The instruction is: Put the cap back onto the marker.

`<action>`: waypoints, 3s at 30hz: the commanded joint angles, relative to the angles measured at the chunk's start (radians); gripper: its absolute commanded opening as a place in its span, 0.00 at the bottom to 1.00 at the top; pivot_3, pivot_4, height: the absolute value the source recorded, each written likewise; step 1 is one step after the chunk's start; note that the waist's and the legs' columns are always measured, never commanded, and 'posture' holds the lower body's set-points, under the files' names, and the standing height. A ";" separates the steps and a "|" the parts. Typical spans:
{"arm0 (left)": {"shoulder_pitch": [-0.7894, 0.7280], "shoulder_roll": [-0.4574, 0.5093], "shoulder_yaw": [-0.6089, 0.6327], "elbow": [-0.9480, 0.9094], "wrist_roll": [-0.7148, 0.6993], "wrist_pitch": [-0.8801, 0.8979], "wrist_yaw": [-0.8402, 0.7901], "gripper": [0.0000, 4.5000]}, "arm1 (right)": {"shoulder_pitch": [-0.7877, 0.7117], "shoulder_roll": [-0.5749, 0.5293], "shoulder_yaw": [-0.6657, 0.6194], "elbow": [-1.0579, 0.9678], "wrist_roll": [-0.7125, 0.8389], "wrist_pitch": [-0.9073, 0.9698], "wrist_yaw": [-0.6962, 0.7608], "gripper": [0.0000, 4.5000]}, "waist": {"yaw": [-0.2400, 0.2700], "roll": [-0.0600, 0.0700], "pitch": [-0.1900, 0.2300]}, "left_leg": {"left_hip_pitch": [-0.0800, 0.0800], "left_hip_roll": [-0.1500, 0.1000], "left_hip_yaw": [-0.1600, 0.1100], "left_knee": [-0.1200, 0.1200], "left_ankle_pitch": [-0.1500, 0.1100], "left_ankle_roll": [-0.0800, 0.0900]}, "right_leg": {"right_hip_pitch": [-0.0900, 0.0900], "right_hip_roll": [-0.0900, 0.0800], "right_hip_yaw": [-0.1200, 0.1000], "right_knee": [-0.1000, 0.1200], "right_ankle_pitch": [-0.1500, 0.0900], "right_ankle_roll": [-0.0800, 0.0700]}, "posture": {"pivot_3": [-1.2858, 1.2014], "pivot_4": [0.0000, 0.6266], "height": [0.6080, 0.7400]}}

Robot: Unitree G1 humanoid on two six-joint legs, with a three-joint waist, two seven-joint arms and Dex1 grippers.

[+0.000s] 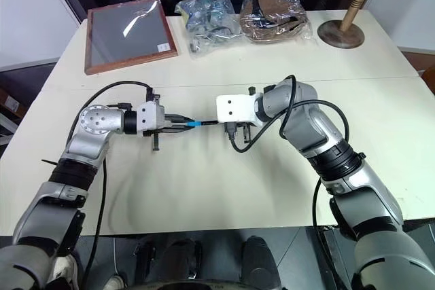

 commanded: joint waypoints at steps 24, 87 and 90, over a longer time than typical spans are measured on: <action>-0.057 -0.065 -0.023 0.009 -0.003 -0.042 -0.037 0.00 | -0.034 0.058 0.028 -0.058 -0.018 -0.079 -0.019 0.01 | 0.000 0.000 0.000 | 0.000 0.000 0.000 0.000 0.000 0.000 | 0.000 0.000 0.000 0.000 0.000 0.000 | 0.52 0.24 1.00; -0.063 -0.059 -0.055 0.060 0.144 -0.109 0.074 0.00 | -0.037 0.156 0.044 -0.144 -0.080 0.038 -0.015 0.01 | 0.000 0.000 0.000 | 0.000 0.000 0.000 0.000 0.000 0.000 | -0.001 0.000 0.000 0.000 0.000 0.000 | 0.52 0.24 1.00; -0.067 -0.064 -0.050 0.062 0.138 -0.116 0.082 0.00 | -0.037 0.160 0.047 -0.138 -0.085 0.035 -0.020 0.01 | 0.000 0.000 0.000 | 0.000 0.000 0.000 0.000 0.000 0.000 | -0.001 0.000 0.000 0.000 0.000 0.000 | 0.52 0.24 1.00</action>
